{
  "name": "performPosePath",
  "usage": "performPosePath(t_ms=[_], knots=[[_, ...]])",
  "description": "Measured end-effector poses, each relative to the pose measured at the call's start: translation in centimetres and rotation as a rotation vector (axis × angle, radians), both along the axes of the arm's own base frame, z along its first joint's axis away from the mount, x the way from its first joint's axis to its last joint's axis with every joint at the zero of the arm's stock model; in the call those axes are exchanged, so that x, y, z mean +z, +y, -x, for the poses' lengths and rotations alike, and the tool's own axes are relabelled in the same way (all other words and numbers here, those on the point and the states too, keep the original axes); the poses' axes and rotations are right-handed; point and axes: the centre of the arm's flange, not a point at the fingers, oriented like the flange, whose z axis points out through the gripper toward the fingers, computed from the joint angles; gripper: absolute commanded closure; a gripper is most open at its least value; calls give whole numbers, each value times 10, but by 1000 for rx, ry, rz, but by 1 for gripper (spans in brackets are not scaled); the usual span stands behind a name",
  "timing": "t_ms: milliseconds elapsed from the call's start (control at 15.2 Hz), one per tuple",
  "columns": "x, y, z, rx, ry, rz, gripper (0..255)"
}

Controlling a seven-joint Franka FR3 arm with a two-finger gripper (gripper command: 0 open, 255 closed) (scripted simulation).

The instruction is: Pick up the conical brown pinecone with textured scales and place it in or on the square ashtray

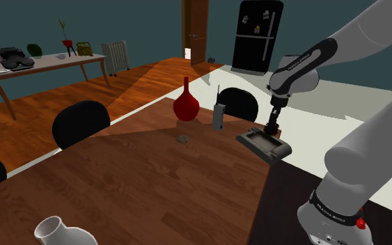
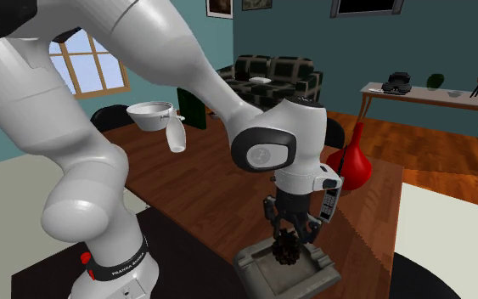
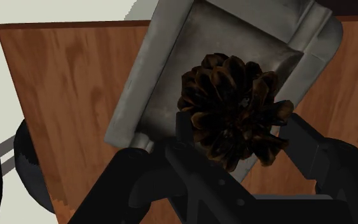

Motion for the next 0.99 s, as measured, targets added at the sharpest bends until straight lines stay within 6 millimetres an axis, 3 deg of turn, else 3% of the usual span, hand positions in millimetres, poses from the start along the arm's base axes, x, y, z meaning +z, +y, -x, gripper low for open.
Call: performPosePath(t_ms=[594,990], knots=[[-46,-1,-1,0,0,0,255],[-50,-1,-1,0,0,0,255]])
